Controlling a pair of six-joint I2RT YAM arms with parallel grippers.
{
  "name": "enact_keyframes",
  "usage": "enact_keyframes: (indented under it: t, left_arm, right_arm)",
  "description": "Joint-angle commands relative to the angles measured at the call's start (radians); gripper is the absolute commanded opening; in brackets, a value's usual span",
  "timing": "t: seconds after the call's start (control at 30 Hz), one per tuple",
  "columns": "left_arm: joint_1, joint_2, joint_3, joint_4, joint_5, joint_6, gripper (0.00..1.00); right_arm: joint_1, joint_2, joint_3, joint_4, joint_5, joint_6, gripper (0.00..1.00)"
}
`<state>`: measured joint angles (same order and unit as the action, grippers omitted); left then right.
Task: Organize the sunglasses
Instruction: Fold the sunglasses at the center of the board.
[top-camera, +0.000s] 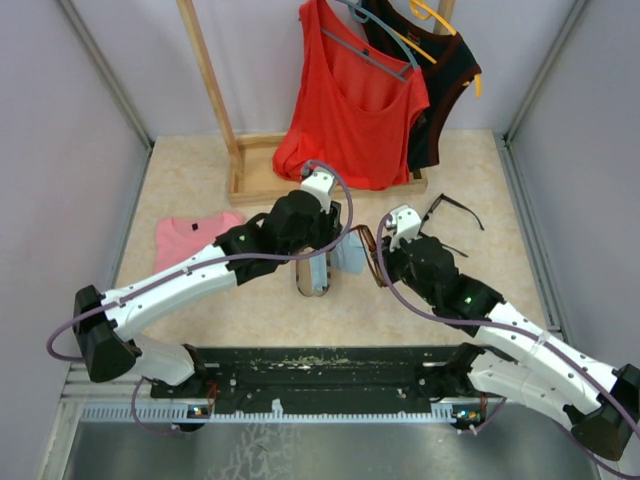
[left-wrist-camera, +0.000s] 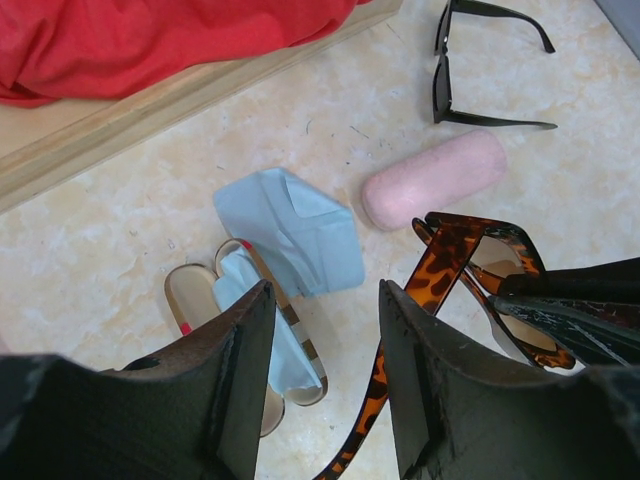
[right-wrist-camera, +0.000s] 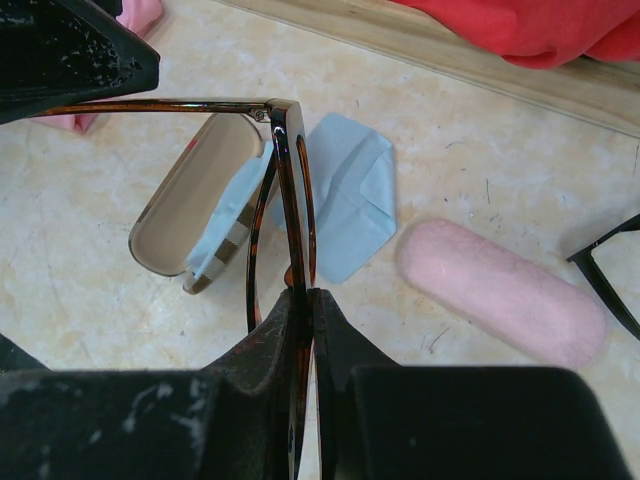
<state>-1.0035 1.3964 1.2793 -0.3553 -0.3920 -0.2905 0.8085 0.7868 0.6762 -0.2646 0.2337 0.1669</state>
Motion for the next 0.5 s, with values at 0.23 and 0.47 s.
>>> enact_keyframes:
  t: [0.23,0.47]
  left_arm:
    - [-0.022,0.036,-0.024,0.004,0.031,-0.034,0.51]
    - [-0.036,0.069,-0.018,0.008,0.041,-0.046,0.51]
  right_arm:
    - [-0.003,0.059,0.098,0.082,0.064,0.107,0.0]
    - [-0.003,0.104,0.116,0.101,0.089,0.179,0.0]
